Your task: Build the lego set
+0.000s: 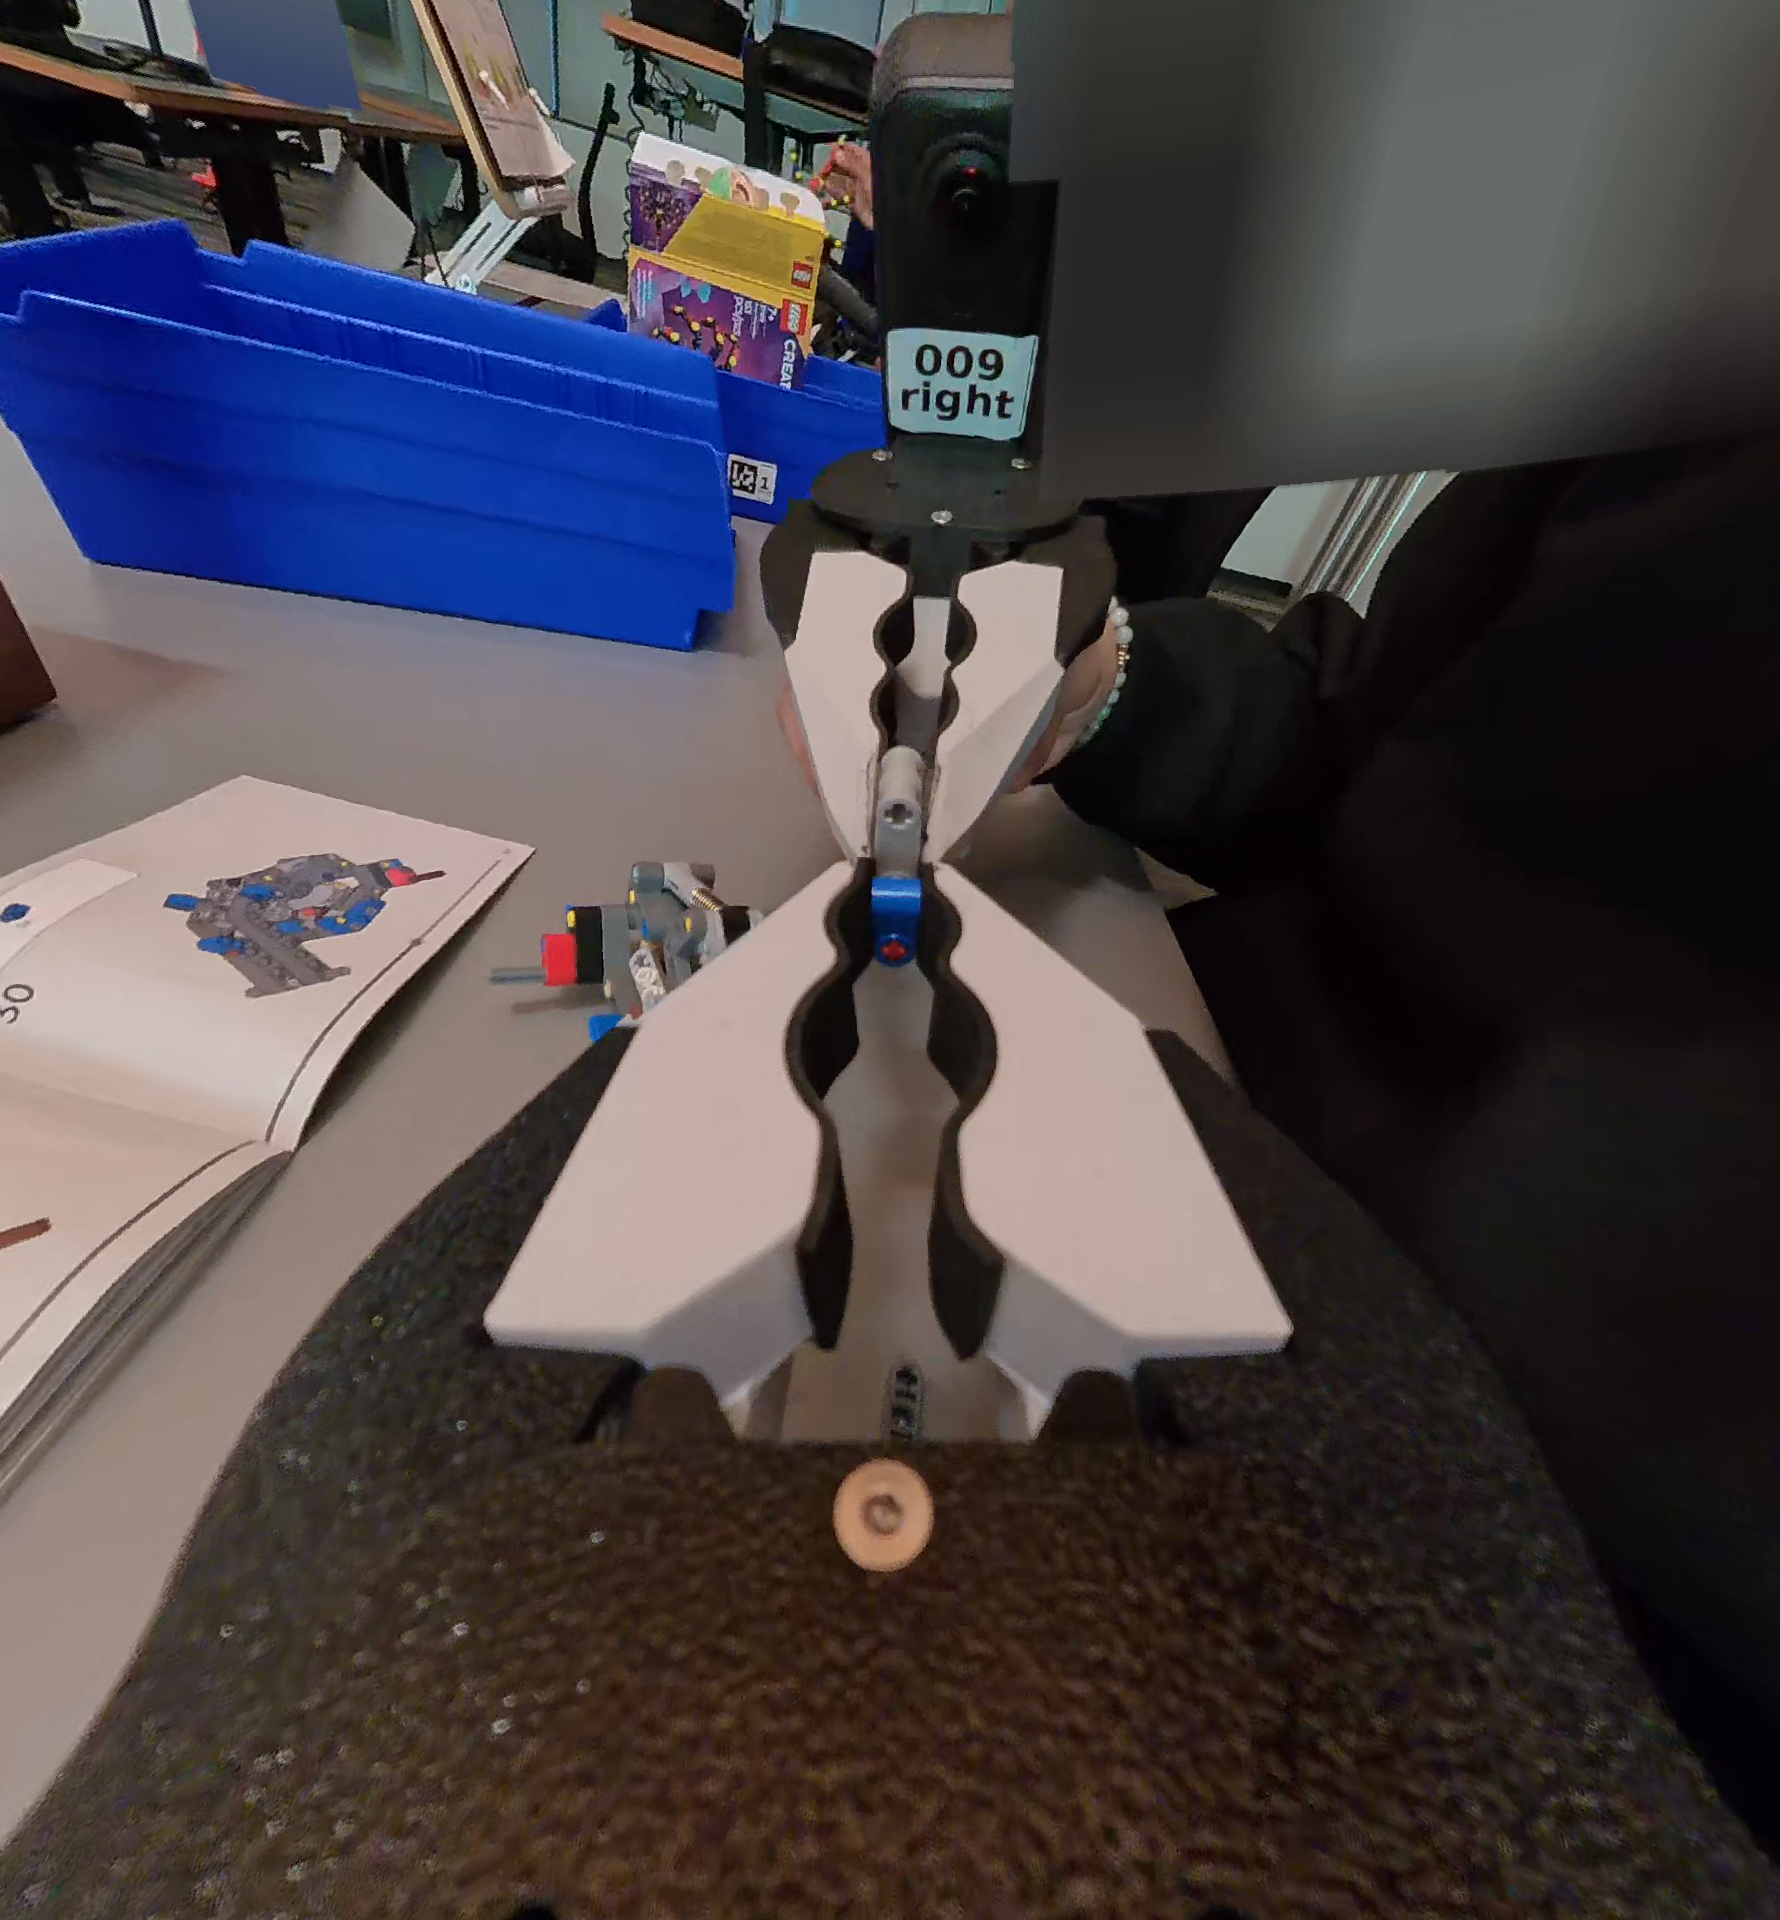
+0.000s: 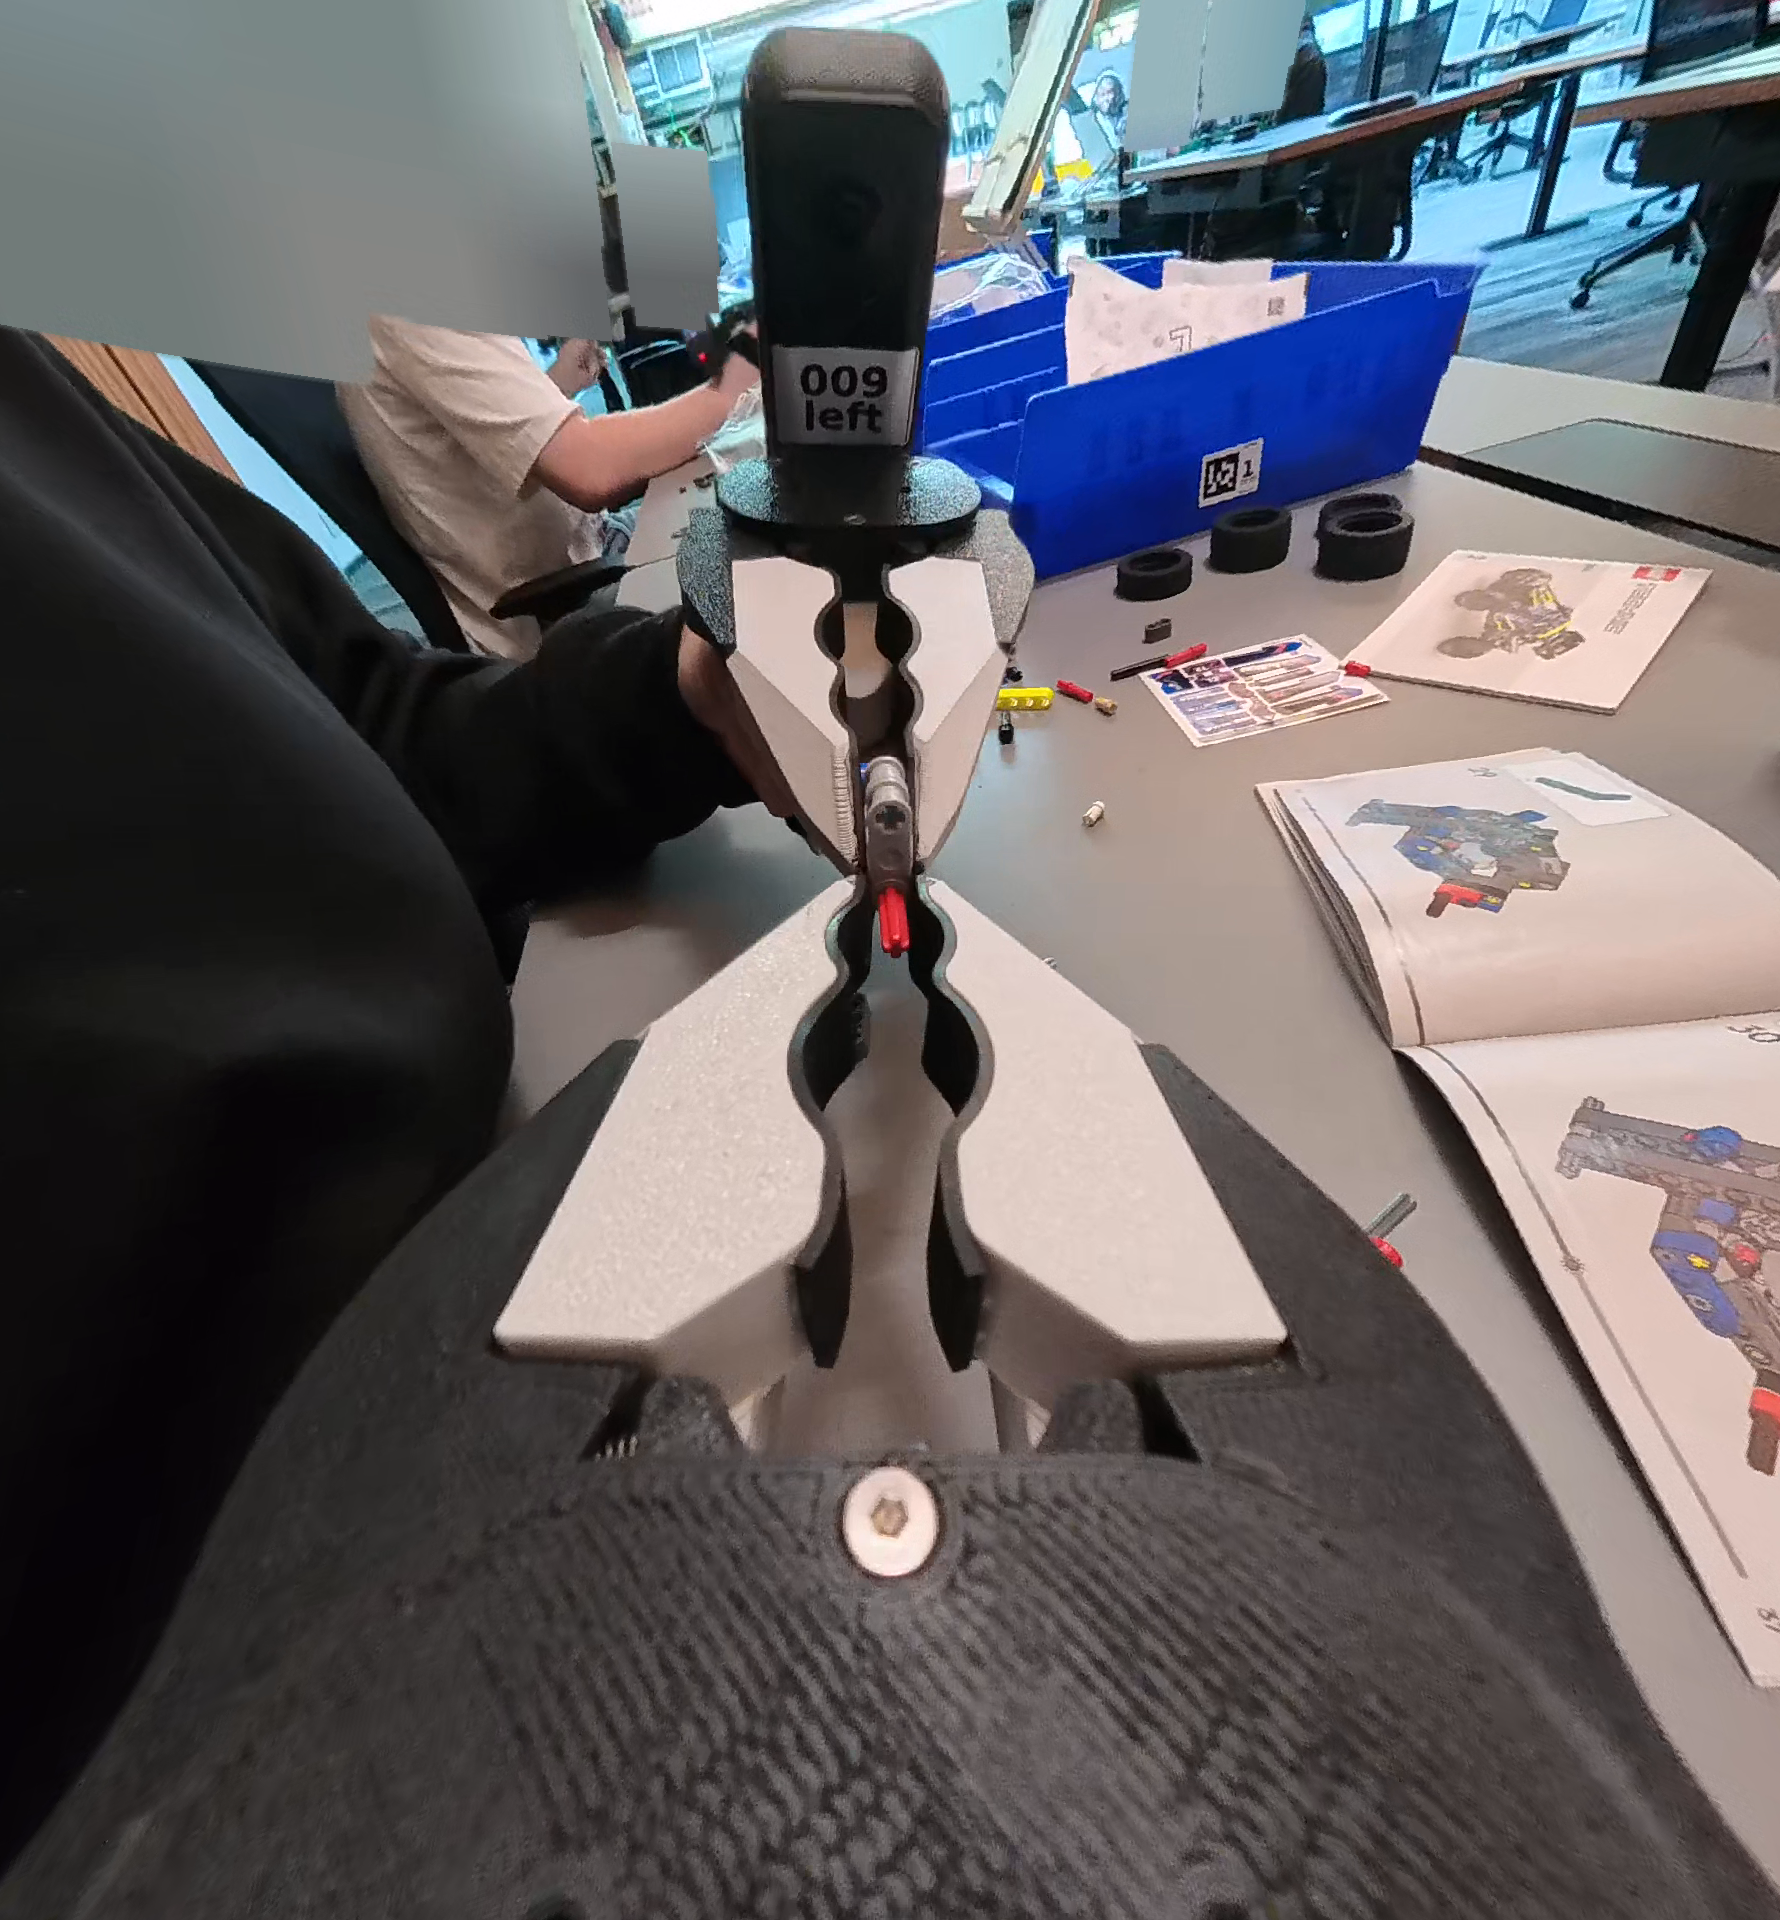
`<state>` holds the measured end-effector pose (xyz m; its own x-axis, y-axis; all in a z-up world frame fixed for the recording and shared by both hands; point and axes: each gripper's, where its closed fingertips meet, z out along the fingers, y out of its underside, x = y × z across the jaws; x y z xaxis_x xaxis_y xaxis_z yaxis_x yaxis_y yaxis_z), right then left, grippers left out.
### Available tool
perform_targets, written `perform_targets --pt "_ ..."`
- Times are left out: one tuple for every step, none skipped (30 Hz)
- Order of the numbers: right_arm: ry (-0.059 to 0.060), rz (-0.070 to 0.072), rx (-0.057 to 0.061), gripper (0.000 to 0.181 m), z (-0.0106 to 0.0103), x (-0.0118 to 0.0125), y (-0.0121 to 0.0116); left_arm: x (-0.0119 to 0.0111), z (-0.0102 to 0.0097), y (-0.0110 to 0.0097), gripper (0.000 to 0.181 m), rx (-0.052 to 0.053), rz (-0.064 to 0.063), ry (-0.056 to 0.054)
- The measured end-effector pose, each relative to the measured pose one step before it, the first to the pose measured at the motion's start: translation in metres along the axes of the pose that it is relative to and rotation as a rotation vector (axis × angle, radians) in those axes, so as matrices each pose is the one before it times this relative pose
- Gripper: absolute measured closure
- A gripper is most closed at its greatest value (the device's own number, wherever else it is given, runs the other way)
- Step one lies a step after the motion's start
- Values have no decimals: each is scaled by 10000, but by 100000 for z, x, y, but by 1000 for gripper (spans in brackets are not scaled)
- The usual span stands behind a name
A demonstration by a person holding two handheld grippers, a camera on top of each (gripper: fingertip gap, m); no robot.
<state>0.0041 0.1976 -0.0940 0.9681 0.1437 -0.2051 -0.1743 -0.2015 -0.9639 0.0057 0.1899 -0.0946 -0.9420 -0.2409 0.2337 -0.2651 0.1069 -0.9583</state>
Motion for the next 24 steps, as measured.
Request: perform_targets --pt "17 -54 -70 176 -61 0 -1 -17 43 1 176 -1 15 -27" --pt "30 -51 -67 176 -53 25 32 42 33 -43 176 48 -33 34" --pt "-42 -3 -1 176 -68 -99 -50 105 15 -38 176 36 -82 91" --pt "-14 41 0 176 -69 -45 -29 -32 -27 -29 176 35 4 -24" --pt "51 3 32 176 -73 57 -13 -40 -72 54 176 -39 25 -24" --pt "0 29 -23 176 -138 49 93 -165 -159 -16 176 28 -15 -78" --pt "104 44 134 176 -272 235 -123 -53 -129 -72 176 85 -70 28" --pt "-96 71 63 176 -110 -84 -20 42 85 263 176 -155 -30 92" --pt "2 -25 -229 176 18 76 440 -125 144 305 176 -192 104 -70" --pt "16 10 -118 176 -49 105 283 82 101 70 176 -67 20 57" --pt "-164 150 65 177 -63 -172 -3 86 2 -133 176 49 -21 72" --pt "9 79 163 177 -28 2 -180 -65 -32 -124 176 55 31 -38" --pt "72 -20 97 176 21 37 -119 28 -57 -3 176 -9 -1 61" --pt "-40 -22 -11 176 80 -63 27 -36 -67 -29 176 52 -11 15" --pt "15 17 93 176 45 79 -123 -80 -65 -53 176 69 -33 -26" --pt "-13 11 77 177 61 45 -74 -25 -60 54 176 -23 -23 19" --pt "-44 -6 -15 176 95 6 83 -65 -57 81 176 -38 21 -41" --pt "40 -41 12 177 79 101 41 -83 -57 13 176 8 9 -63" --pt "36 -21 34 177 58 65 -32 27 -42 -6 176 30 -44 45" --pt "-46 -15 11 177 40 -69 -16 30 -43 -14 176 46 -55 62" --pt "16 -39 6 176 26 7 -33 -65 3 -34 176 62 4 -27" --pt "49 -85 26 177 -11 39 -44 85 24 61 176 -24 24 65" --pt "-91 -49 -75 177 -13 -132 128 119 41 175 176 -122 0 99" --pt "-54 -35 -134 177 10 -85 230 -88 41 132 176 -97 83 -66"
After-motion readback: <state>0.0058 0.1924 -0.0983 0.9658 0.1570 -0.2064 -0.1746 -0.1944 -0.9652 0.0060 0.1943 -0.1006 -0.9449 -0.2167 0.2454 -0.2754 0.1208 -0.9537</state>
